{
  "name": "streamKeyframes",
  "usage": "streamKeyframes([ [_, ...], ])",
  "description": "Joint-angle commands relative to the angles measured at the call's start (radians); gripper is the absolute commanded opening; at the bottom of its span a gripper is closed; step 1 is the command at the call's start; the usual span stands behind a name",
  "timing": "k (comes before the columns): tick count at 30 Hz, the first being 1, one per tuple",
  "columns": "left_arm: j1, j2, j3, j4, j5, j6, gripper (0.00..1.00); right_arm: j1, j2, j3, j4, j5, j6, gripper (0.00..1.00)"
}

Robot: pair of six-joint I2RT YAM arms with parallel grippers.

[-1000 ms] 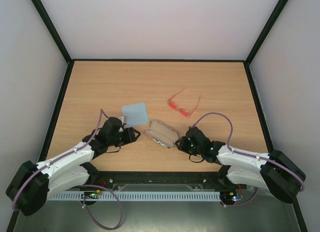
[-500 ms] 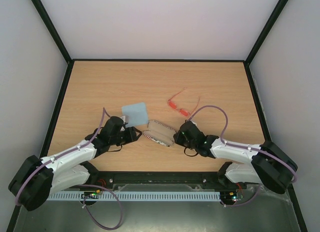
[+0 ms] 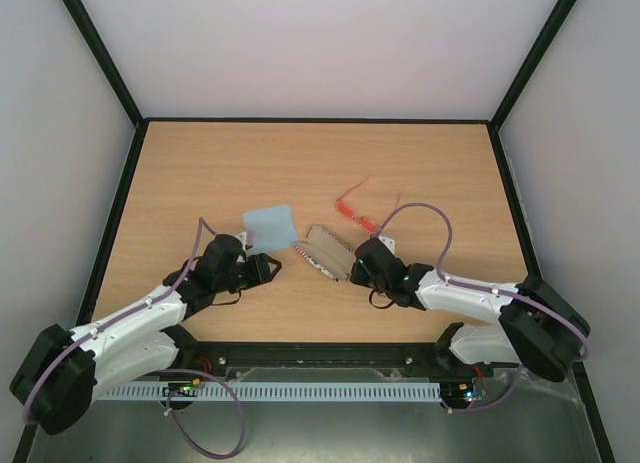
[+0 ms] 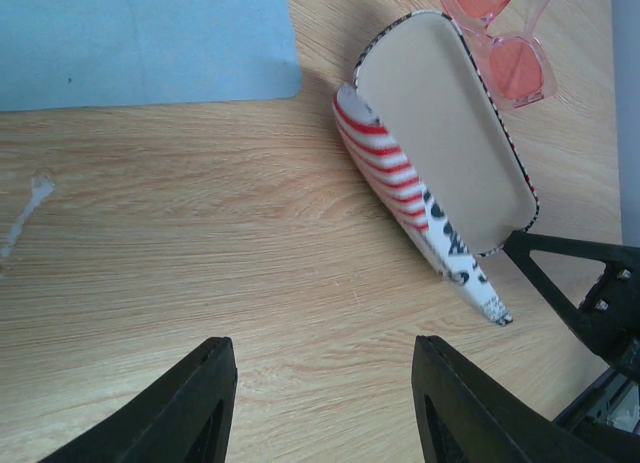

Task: Organize the sunglasses
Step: Move the sunglasses case at the center of the board.

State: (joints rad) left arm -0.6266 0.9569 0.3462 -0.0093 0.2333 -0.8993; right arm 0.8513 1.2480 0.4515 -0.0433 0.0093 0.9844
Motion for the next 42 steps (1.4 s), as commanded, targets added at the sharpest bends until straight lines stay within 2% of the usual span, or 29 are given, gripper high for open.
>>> streamKeyframes([
  [1,0.008,-0.046,-0.009,-0.061,-0.018,0.005,0.51,0.005,0.016,0.058,-0.057,0.104,-0.042,0.06],
  [12,0.011,-0.151,-0.024,-0.135,-0.04,-0.003,0.51,-0.002,0.087,0.194,-0.118,0.243,-0.167,0.06],
  [20,0.022,-0.189,-0.035,-0.169,-0.049,0.002,0.52,-0.056,0.137,0.268,-0.119,0.282,-0.277,0.06],
  [25,0.037,-0.202,-0.037,-0.17,-0.046,0.002,0.54,-0.092,0.133,0.276,-0.083,0.246,-0.359,0.07],
  [32,0.041,-0.183,-0.028,-0.167,-0.037,0.01,0.54,-0.103,0.112,0.238,-0.046,0.105,-0.42,0.07],
  [42,0.05,-0.14,-0.016,-0.155,-0.039,0.024,0.54,-0.103,-0.137,0.048,-0.021,-0.065,-0.387,0.07],
])
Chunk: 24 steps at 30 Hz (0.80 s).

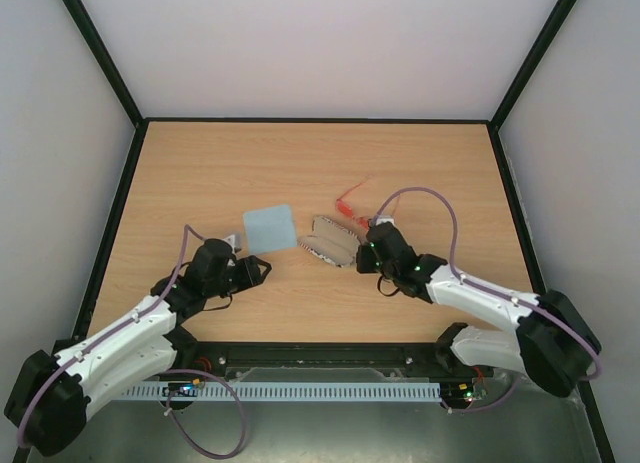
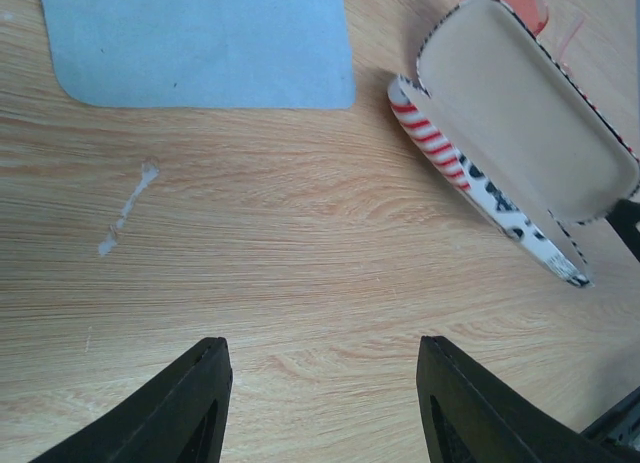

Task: Organize the sunglasses
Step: Move the sunglasses case at the center of the board.

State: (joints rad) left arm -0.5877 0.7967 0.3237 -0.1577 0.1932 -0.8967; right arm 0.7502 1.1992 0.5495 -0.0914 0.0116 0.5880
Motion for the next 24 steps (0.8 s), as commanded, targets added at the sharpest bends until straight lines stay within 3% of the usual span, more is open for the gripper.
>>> streamKeyframes([
  [1,0.013,0.027,0.007,-0.005,0.002,0.023,0.54,0.0,-0.111,-0.065,0.024,-0.085,0.013,0.07],
  [6,0.016,0.059,0.013,0.017,0.005,0.026,0.54,0.003,-0.188,-0.138,0.023,-0.145,0.02,0.07],
  [13,0.016,0.08,0.014,0.033,0.008,0.022,0.54,0.004,-0.124,-0.165,0.038,-0.157,0.019,0.08],
  [18,0.017,0.084,0.009,0.038,0.01,0.018,0.54,0.004,-0.134,-0.116,-0.016,-0.102,0.068,0.19],
  [24,0.018,0.13,0.028,0.072,0.003,0.028,0.56,0.013,-0.13,-0.055,-0.072,-0.115,0.131,0.46],
])
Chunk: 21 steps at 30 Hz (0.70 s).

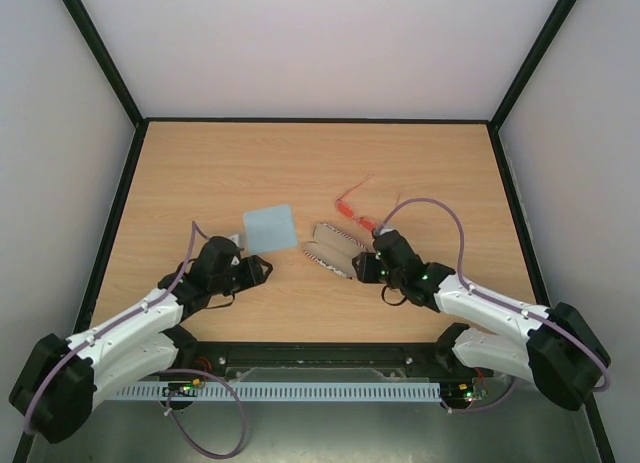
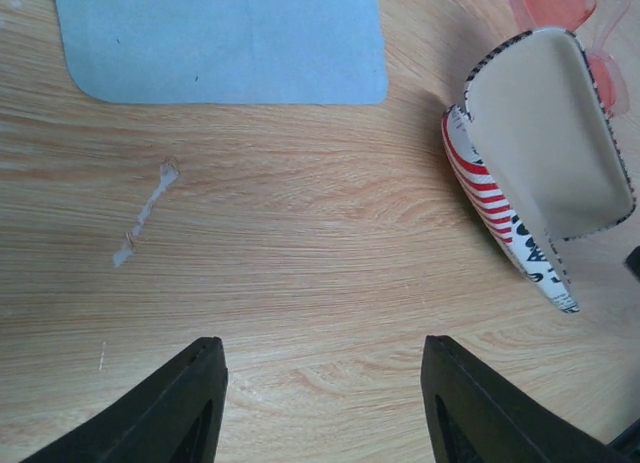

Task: Organize the sunglasses
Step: Move the sunglasses case at the center of the board, then adjust the sunglasses case at the center of the board.

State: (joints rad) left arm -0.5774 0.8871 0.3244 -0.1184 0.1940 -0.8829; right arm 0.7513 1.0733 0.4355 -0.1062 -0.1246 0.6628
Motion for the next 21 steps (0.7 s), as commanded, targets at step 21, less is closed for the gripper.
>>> streamKeyframes([
  [21,0.01,0.044,0.029,0.048,0.016,0.011,0.71,0.128,0.49,0.525,-0.155,-0.002,0.03,0.52],
])
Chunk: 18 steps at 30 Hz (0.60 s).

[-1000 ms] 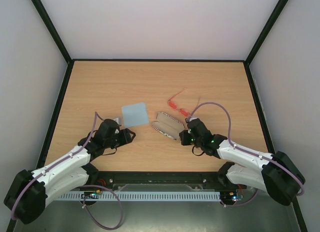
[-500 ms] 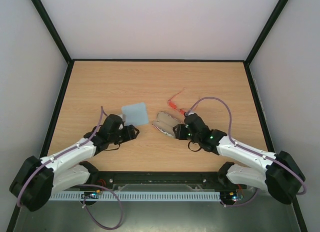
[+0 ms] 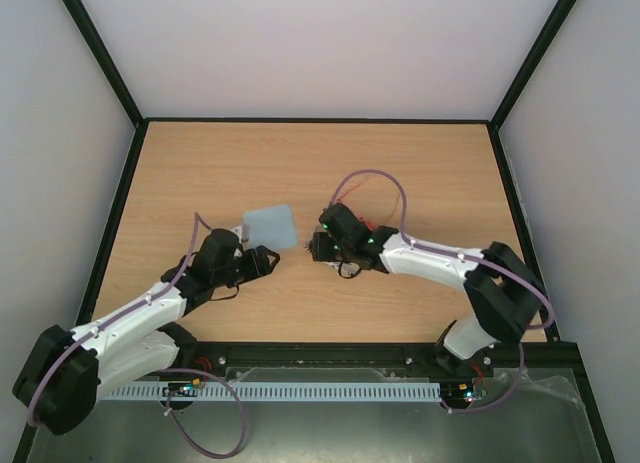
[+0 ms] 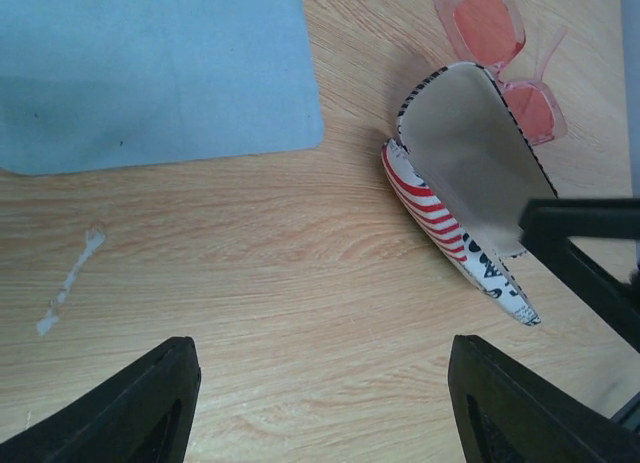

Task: Organize the sunglasses
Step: Adjust the sunglasses case at the center of the board.

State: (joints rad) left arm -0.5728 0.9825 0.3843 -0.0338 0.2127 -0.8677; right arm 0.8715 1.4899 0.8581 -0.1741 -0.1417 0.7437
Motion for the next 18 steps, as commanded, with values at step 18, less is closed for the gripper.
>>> streamKeyframes([
  [18,0.026,-0.199,-0.087,-0.127,-0.004,-0.002,0.72,0.007,0.279,0.281,-0.185,-0.055,-0.104,0.48],
])
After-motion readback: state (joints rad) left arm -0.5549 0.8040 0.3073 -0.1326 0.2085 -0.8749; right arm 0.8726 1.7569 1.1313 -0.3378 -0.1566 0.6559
